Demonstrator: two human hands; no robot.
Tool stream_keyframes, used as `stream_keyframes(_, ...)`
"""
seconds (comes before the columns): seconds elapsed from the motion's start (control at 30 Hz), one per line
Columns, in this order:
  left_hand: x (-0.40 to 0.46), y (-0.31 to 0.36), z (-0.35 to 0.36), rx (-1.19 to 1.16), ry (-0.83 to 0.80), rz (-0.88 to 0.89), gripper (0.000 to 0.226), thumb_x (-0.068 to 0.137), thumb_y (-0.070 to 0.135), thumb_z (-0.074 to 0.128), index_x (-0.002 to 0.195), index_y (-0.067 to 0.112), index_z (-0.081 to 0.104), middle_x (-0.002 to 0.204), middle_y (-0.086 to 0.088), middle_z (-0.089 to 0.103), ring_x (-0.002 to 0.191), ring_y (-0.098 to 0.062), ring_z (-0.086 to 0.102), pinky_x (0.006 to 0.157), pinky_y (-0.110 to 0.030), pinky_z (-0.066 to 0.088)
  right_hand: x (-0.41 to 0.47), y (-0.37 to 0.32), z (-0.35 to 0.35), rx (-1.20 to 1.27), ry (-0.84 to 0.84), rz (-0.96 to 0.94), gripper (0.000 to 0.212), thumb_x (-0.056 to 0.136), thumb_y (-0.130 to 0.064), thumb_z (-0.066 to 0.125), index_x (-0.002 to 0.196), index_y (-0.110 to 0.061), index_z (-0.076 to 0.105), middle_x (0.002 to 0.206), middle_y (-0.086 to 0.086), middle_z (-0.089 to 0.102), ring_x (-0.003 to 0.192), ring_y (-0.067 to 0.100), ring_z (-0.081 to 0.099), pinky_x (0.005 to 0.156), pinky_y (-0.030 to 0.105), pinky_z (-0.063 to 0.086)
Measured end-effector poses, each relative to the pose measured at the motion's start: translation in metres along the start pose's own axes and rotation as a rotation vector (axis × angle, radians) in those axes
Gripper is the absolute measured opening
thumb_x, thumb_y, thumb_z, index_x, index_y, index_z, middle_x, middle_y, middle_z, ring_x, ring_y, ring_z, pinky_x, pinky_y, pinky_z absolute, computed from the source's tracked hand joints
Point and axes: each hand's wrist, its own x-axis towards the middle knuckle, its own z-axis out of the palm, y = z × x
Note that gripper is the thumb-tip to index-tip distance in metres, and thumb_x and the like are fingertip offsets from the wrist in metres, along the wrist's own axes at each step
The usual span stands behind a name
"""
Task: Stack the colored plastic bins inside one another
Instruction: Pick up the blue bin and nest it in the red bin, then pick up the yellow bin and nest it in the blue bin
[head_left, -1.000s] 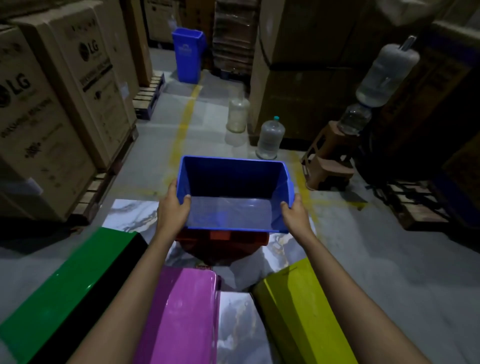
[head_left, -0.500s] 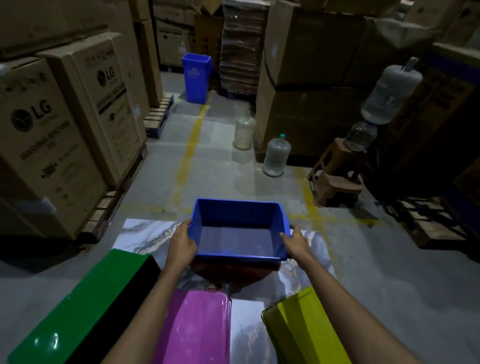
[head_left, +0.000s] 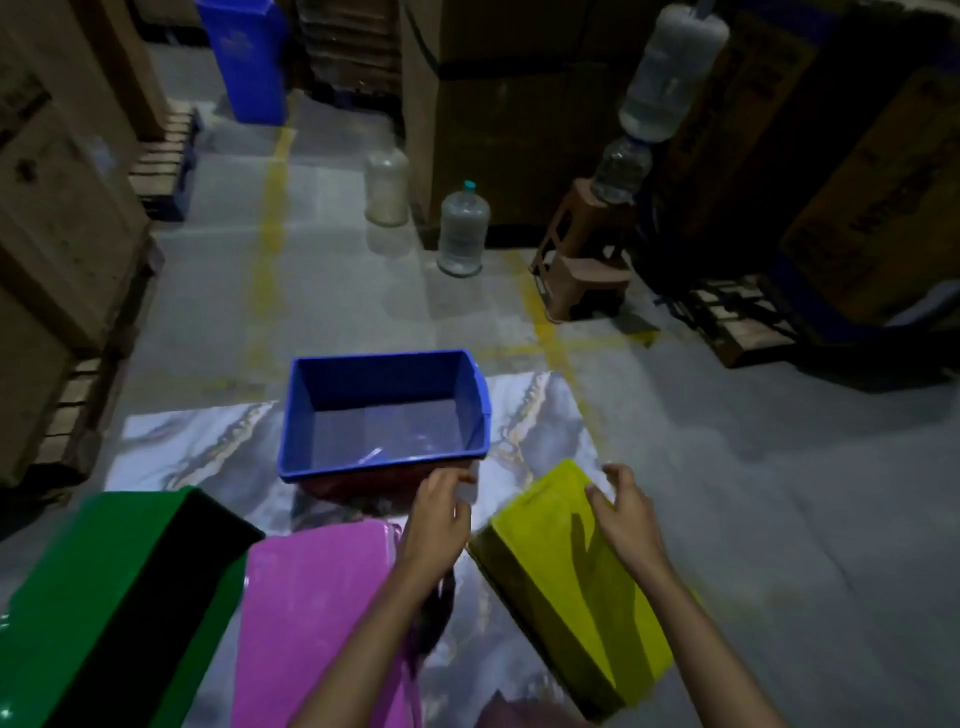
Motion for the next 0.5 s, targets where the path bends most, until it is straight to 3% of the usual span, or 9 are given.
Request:
stream_keyframes(0.13,-0.012,0.014,0.055,0.097,-0.227,0.153,0.035,0.094,0.028,0.059,0.128,0.024,0.063,0.132,0.001,0.061,0.127,-0.023,0.056,0.108,-0.046,0.047,-0.049,0.076,-0.034,-0.087,0.139,0.143,0.054,0.096,-0.029,0.074,0.140,-0.008,0.053,0.136,0.020,0.065,0.127,0.045,0.055,0.103,0.050,0.048)
stream_keyframes(0.27,-0.023,0.043,0.088,0.414,-0.357,0.240,0.057,0.090,0.062,0.055,0.140,0.035,0.058,0.159,0.000,0.046,0.149,-0.027,0.038,0.120,-0.054,0.033,-0.069,0.136,-0.048,-0.073,0.106,0.348,0.067,0.096,-0.040,0.072,0.147,-0.004,0.047,0.143,0.025,0.059,0.133,0.047,0.051,0.108,0.052,0.044)
stream_keyframes(0.33,-0.033,0.054,0.102,0.463,-0.325,0.179,0.063,0.090,0.065,0.052,0.146,0.036,0.054,0.166,-0.005,0.040,0.154,-0.035,0.031,0.123,-0.057,0.028,-0.070,0.147,-0.050,0.022,0.054,0.402,0.075,0.096,-0.051,0.067,0.149,-0.003,0.044,0.142,0.027,0.058,0.131,0.044,0.055,0.110,0.052,0.044)
stream_keyframes(0.37,-0.037,0.058,0.107,0.458,-0.278,0.130,0.064,0.092,0.064,0.052,0.148,0.033,0.052,0.166,-0.009,0.039,0.154,-0.038,0.030,0.123,-0.058,0.028,-0.069,0.152,-0.050,0.083,0.029,0.439,0.076,0.097,-0.055,0.063,0.150,-0.003,0.042,0.134,0.027,0.063,0.125,0.043,0.059,0.107,0.050,0.046)
stream_keyframes(0.43,-0.040,0.062,0.114,0.456,-0.157,0.021,0.064,0.095,0.058,0.053,0.150,0.025,0.052,0.164,-0.018,0.040,0.151,-0.043,0.033,0.123,-0.058,0.030,-0.062,0.159,-0.052,0.191,-0.055,0.535,0.075,0.099,-0.059,0.058,0.147,-0.004,0.043,0.098,0.018,0.069,0.108,0.039,0.066,0.095,0.044,0.051)
stream_keyframes(0.5,-0.039,0.064,0.119,0.457,-0.072,-0.098,0.064,0.096,0.054,0.055,0.148,0.018,0.053,0.159,-0.024,0.043,0.147,-0.046,0.038,0.122,-0.059,0.033,-0.052,0.168,-0.053,0.303,-0.143,0.636,0.078,0.089,-0.078,0.053,0.130,-0.011,0.059,0.091,0.020,0.069,0.096,0.039,0.072,0.080,0.048,0.062)
